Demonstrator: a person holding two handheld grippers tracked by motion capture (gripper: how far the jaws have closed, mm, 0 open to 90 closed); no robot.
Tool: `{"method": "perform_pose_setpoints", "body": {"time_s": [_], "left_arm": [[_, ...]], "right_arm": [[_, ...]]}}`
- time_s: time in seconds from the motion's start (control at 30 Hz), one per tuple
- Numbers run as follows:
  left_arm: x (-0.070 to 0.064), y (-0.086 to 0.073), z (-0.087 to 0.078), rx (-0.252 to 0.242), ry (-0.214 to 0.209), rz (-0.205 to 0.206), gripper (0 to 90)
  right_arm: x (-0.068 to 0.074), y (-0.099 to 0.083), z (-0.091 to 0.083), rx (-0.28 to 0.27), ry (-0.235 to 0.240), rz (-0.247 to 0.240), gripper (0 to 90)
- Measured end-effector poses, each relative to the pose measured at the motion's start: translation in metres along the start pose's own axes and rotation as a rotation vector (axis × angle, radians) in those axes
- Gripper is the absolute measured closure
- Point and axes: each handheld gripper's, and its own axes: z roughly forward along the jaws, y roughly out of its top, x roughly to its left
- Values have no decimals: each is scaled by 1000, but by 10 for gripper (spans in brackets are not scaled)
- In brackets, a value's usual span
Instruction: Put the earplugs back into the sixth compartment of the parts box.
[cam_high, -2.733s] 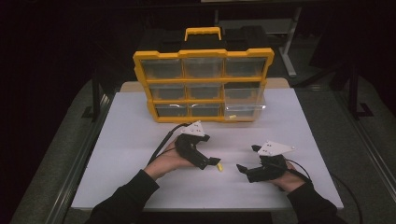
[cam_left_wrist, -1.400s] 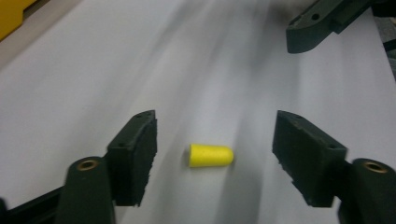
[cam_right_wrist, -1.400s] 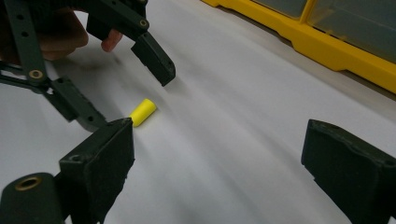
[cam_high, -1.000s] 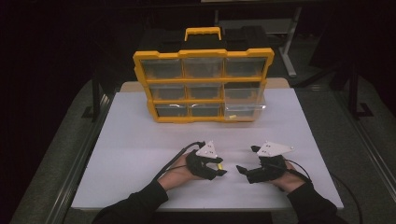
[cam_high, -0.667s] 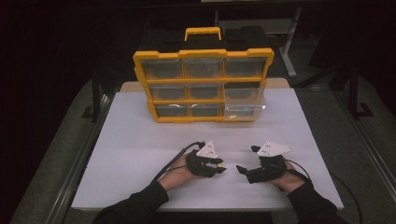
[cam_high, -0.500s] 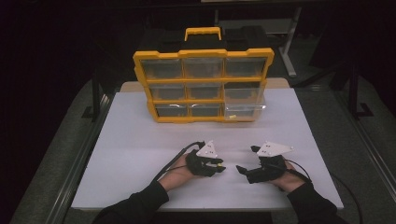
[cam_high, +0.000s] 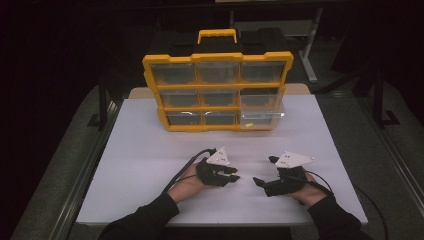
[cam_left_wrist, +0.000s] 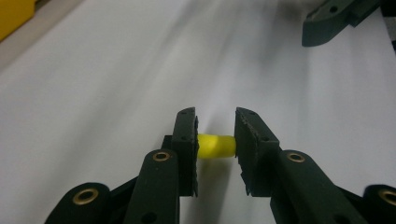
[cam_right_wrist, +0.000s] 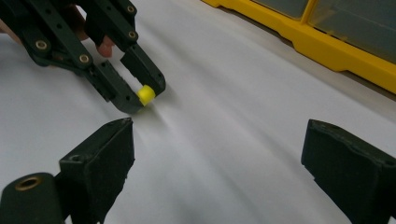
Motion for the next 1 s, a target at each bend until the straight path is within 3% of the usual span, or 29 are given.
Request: {"method": "perform_pose_setpoints", "body": {"time_s": [0.3, 0.8, 1.0], "left_arm": [[7, 3, -14, -38, -9, -38, 697], [20, 18, -41, -76, -8, -64, 699], [23, 29, -49, -89, -19, -51, 699]], "right_arm": [[0, 0, 0, 0, 2, 1, 86], [0, 0, 1, 3, 5, -1, 86], [0, 0, 1, 3, 4, 3, 86]]}}
